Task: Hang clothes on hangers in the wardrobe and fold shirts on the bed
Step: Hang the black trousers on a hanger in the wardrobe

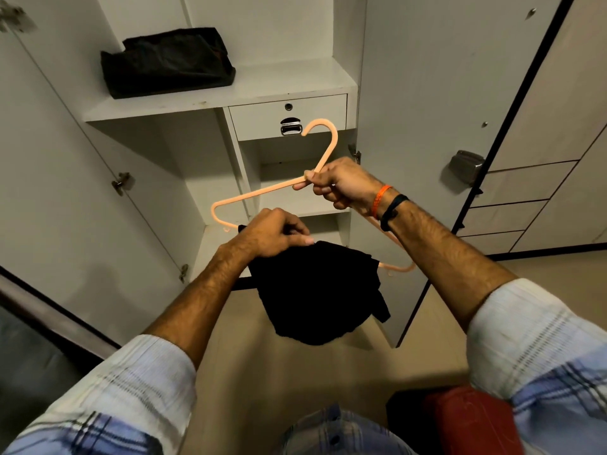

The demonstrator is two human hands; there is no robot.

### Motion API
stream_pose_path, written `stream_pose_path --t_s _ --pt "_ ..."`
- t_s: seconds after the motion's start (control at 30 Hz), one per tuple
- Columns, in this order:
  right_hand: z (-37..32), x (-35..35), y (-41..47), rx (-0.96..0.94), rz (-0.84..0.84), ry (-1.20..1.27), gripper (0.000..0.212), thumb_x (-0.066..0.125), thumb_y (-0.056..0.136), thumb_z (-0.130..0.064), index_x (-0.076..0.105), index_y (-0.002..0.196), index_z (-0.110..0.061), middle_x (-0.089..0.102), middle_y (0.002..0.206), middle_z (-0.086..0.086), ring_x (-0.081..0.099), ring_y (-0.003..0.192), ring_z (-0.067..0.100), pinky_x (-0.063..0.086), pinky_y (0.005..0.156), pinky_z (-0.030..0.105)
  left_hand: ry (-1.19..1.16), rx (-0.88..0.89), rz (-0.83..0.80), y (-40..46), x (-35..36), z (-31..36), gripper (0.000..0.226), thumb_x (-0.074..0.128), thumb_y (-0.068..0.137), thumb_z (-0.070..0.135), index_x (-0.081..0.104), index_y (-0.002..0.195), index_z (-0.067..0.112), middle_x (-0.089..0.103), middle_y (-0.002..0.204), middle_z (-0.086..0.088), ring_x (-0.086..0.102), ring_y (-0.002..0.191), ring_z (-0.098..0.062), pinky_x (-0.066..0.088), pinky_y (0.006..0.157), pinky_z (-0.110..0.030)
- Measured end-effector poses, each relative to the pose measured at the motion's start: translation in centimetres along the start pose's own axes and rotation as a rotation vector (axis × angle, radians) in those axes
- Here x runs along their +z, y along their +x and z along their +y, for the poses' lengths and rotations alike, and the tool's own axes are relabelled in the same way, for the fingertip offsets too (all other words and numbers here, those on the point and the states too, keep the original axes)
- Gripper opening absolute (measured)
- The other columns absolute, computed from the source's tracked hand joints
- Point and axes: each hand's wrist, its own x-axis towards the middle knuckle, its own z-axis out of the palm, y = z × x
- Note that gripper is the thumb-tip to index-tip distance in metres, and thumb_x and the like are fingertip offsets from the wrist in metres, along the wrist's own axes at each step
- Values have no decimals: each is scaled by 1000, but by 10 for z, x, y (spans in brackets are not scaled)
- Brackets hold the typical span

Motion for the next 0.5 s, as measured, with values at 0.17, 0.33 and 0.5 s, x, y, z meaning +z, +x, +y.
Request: stream_pose_path --t_s 0.17,0.33,0.5 --pt "-4 2 4 -25 -8 -23 31 51 102 -23 73 107 -2 37 52 -6 23 44 6 21 39 18 8 89 -64 5 25 11 36 72 87 36 69 121 24 69 118 6 60 113 -11 45 107 -39" --pt "-5 2 5 -25 -5 -12 30 52 102 -24 74 105 -3 38 53 -6 24 44 6 22 39 18 -18 174 65 6 38 23 36 76 84 36 71 118 29 68 120 9 59 114 -8 49 104 -38" --pt "-5 2 5 -29 -1 -12 29 52 101 -23 74 104 -5 39 53 -6 25 45 7 22 40 18 7 203 49 8 51 31 23 73 85 39 75 107 34 73 102 20 65 99 1 52 99 -35"
